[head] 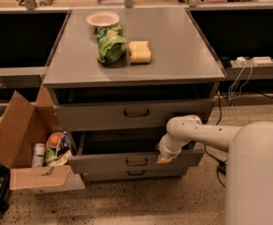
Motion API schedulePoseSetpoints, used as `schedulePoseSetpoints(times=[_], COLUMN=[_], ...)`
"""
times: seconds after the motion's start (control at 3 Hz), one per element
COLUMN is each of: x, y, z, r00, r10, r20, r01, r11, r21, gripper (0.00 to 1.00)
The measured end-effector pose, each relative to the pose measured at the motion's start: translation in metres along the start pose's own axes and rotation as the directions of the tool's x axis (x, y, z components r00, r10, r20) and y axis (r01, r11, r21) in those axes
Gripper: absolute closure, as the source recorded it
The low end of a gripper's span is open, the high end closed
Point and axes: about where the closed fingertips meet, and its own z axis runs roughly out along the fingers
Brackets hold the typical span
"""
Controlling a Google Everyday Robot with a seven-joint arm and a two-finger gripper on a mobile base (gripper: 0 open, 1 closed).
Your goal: Open middle drawer
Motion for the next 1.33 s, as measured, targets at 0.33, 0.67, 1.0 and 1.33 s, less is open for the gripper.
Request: schedulePoseSetpoints(times=[0.33, 0.67, 1.0, 1.33], x=[0.0, 0.0, 0.0, 0.0], y=[0.0, 0.0, 0.0001, 0.0001], z=[0.0, 0.0, 0.0001, 0.0001], r00=[1.0, 1.0, 1.0, 1.0], r10=[0.0, 0.0, 0.0, 0.0], r20=[0.0, 0.0, 0.0, 0.0], r01=[0.0, 0.0, 0.0, 0.0], r11=[1.0, 1.0, 1.0, 1.0], r21=[0.0, 0.0, 0.0, 0.0], gripper=[0.26, 0.04, 0.0, 0.0])
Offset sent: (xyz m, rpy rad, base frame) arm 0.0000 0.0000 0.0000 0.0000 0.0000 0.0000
